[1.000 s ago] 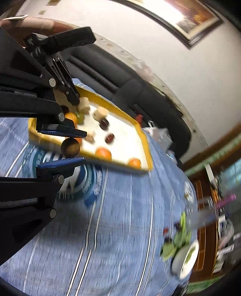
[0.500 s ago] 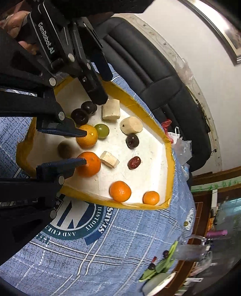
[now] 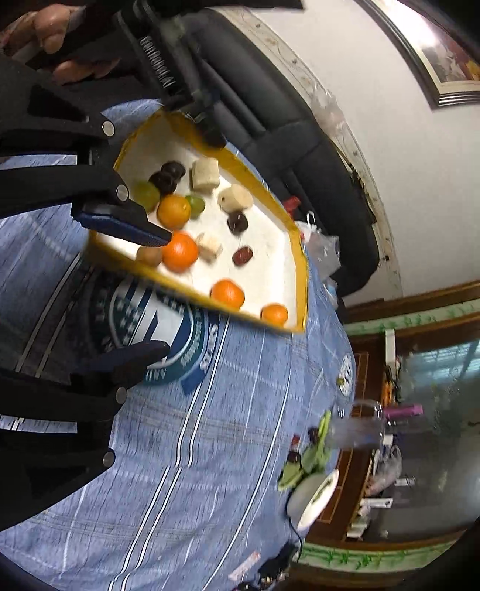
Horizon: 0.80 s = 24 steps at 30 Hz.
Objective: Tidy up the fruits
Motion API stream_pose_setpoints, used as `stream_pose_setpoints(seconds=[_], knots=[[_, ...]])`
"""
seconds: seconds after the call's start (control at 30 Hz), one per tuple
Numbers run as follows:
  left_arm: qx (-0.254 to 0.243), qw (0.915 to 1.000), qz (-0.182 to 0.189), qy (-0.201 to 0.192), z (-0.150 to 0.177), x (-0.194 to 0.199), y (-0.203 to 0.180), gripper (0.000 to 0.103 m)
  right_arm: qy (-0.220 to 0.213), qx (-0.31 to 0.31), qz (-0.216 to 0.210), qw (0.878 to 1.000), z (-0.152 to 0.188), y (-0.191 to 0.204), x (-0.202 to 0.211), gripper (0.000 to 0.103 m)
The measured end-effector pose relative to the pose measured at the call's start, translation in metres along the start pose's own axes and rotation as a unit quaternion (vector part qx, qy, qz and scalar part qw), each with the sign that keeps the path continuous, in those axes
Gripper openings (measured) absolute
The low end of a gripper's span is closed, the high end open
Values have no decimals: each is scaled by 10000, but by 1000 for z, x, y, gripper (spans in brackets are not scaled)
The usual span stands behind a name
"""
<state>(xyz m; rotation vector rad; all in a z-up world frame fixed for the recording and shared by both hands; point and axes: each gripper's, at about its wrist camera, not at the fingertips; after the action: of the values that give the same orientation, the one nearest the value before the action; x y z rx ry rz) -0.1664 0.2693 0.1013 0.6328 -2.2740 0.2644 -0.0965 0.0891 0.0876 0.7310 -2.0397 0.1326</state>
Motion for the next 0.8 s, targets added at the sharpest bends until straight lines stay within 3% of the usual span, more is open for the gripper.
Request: stream_pose_setpoints(seconds=[0.07,0.13,0.23,0.3,0.4,0.5,0.63,0.8], knots=[[162,9972,-375,-625,2,22,-3,103,-27,10,33,10000,4,-1,4,58],[259,9910,-488,-1222,5,45,-6,103,-53,20,19,10000,8,-2,7,59],[181,9883,18,-1511,7,60,-6,103,-115,24,-73,9999,12,-2,13,61],[52,9872,606,-1475,9,60,-5,103,-163,45,-135,9998,16,-1,16,63],[164,9846,952,-1455,9,60,-4,103,-191,102,-149,9997,20,1,18,64],[170,9859,995,-1337,9,60,-7,103,-191,114,-135,9997,24,-1,19,65],[103,9899,677,-1240,14,56,-19,103,-180,53,-150,9997,28,-8,20,66],[158,9925,988,-708,13,39,-23,103,-136,149,-20,9998,31,-5,18,69]])
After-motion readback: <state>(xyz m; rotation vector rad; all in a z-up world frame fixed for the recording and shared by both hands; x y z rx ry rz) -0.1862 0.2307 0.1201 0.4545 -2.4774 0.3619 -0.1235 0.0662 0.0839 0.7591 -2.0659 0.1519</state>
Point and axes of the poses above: each gripper's, at about its wrist camera, not at the fingertips, and x roughly against the way its jaws point, y to its left, z to its underside, and after that the axes turned 12 degrees about y, right-handed
